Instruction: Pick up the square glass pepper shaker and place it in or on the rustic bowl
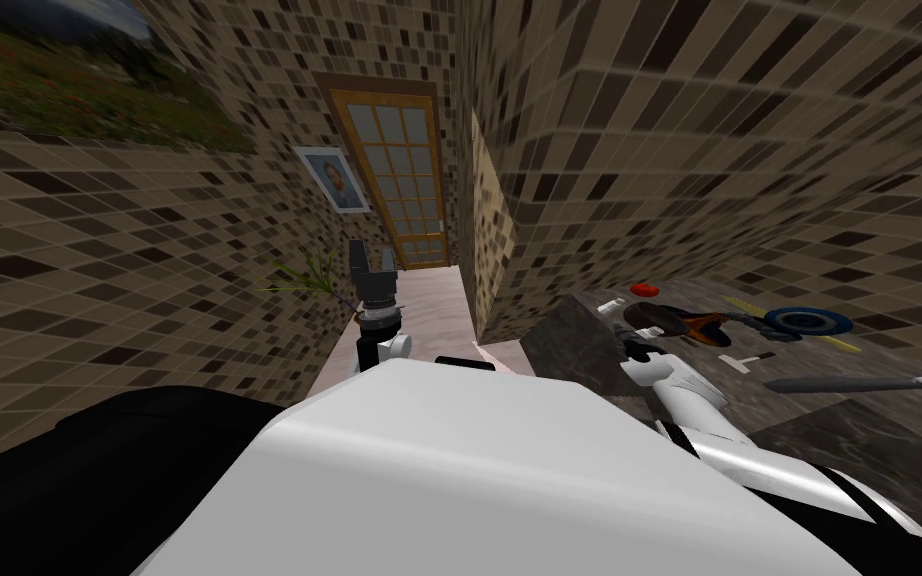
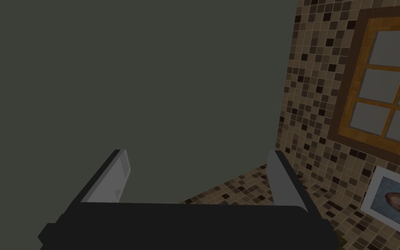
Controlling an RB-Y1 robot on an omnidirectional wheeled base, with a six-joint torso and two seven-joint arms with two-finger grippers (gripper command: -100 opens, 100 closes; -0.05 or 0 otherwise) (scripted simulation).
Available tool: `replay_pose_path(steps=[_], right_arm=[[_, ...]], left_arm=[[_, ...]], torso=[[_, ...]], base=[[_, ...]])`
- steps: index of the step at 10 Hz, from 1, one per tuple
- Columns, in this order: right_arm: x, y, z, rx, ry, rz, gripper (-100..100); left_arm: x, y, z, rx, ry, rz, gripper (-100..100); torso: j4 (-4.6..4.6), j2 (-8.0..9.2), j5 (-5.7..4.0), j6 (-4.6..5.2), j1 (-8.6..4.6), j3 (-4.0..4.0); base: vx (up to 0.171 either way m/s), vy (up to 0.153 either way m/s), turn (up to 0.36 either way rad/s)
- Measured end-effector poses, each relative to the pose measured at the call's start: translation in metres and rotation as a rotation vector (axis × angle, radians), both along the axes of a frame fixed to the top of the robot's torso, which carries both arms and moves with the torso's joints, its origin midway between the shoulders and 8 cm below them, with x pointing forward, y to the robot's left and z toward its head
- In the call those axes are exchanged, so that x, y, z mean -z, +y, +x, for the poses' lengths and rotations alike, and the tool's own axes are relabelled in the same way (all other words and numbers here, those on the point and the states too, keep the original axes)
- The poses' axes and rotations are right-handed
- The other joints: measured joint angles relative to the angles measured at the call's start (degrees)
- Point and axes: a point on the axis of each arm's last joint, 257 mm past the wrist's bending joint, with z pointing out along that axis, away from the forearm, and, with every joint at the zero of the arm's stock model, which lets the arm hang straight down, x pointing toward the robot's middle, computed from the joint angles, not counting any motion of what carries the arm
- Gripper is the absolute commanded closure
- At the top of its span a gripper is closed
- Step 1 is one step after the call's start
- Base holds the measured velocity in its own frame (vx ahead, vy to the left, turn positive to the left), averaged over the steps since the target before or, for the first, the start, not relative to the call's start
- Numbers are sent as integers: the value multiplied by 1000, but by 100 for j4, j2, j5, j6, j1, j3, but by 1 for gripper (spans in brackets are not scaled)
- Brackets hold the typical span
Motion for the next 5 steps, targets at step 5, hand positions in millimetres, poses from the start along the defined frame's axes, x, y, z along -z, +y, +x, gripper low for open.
replay_pose_path(steps=[5], right_arm=[[-4,-61,-63,177,114,-57,-100]], left_arm=[[0,0,0,0,0,0,0]], torso=[[-1,-3,-1,0,-1,-2]], base=[[73,20,65]])
